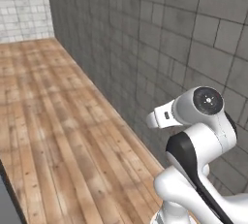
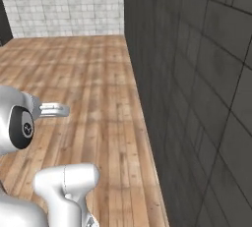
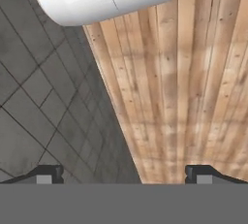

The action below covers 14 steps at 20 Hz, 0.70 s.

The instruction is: Move the bowls from the cabinet to the plates on the dining table.

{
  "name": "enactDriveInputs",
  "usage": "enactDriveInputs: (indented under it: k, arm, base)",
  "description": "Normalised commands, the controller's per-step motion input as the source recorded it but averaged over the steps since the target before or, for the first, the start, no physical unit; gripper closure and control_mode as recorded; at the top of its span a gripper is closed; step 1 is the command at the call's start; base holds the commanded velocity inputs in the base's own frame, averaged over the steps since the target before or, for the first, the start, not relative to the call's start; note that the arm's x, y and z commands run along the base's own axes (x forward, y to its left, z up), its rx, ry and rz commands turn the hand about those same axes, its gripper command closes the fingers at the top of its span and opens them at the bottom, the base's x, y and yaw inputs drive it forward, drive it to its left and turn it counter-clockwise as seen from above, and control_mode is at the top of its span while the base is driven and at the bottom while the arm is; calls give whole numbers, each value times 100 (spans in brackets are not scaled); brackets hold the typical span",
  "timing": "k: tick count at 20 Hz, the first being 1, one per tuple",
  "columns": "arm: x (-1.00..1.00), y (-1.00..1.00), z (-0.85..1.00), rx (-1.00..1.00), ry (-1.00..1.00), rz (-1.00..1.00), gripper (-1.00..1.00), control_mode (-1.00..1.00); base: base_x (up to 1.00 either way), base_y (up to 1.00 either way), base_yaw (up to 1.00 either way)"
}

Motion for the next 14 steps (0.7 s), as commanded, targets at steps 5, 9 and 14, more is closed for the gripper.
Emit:
enactDriveInputs:
  k: [5,9,14]
  arm:
    - [0,0,0,0,0,0,-100,100]
    - [0,0,0,0,0,0,-100,100]
    - [0,0,0,0,0,0,-100,100]
  base:
    - [100,3,2]
    - [100,0,2]
    - [100,7,2]
